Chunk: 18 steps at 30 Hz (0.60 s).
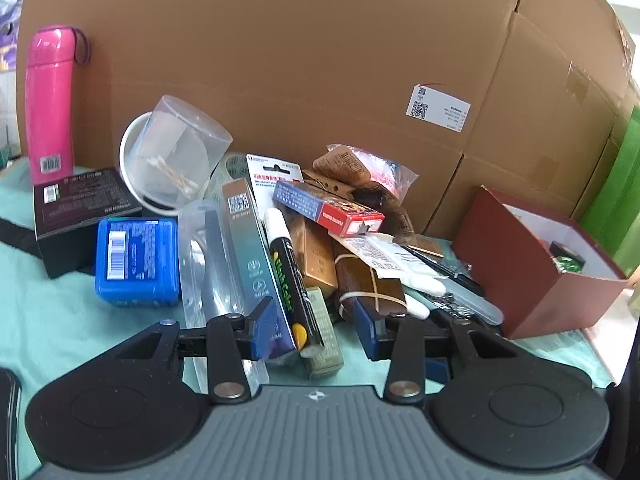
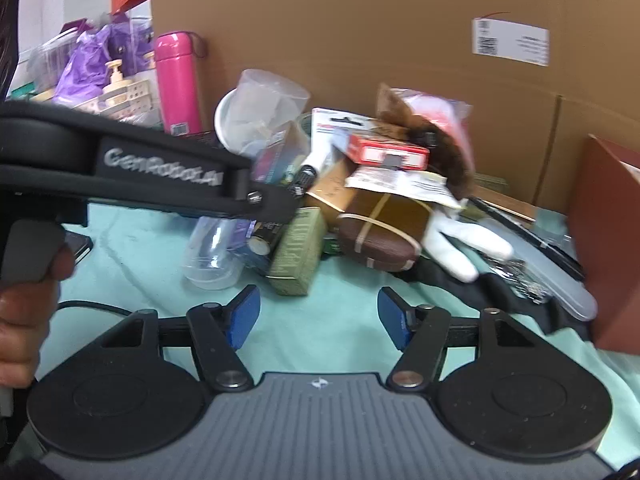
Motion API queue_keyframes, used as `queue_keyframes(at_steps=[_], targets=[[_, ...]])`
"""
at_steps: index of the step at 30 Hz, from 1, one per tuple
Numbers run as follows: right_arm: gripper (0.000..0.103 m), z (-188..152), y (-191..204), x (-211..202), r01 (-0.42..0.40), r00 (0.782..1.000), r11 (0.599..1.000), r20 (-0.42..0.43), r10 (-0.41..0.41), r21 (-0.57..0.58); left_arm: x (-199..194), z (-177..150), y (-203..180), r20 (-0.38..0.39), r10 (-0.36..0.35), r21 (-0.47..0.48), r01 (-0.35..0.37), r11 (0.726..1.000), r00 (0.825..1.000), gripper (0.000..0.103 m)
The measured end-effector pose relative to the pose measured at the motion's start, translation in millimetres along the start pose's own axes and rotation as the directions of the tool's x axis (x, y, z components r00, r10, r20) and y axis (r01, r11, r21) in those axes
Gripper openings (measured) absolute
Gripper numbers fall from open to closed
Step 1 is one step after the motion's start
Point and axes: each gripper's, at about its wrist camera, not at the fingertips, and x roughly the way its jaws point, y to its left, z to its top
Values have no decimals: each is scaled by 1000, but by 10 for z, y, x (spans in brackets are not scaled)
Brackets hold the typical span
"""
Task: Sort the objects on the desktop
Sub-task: 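Grasp the black Flash Color marker with left tool while right tool grasps the khaki box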
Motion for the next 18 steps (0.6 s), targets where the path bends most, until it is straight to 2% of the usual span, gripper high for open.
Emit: queue_keyframes(at_steps=[4, 7, 11, 14, 15, 18], targets=[[48, 15, 54, 145, -12, 1000, 1000, -12, 12, -12, 82, -15, 3, -5, -8, 17, 8, 1000, 1000, 44], [40, 15, 38, 228, -19, 1000, 1000, -23, 19, 2, 101, -10, -10, -5, -16, 31, 16, 999, 1000, 36], [24, 17, -3, 222, -52, 999, 998, -15, 52, 18, 143, 11, -56, -18, -51, 39, 52, 998, 999, 35], [22, 9, -13, 180, -45, 999, 999, -19, 46, 13, 172, -13, -146, -41, -77, 73, 80, 994, 996, 34], [22, 3, -25, 155, -44, 999, 999, -23, 45, 13, 196, -33, -154, -66, -83, 71, 88, 994, 994, 28], [20, -38, -68, 63, -31, 999, 1000, -37, 31, 5, 210, -90, -117, -94, -130, 19, 133, 991, 987, 25]])
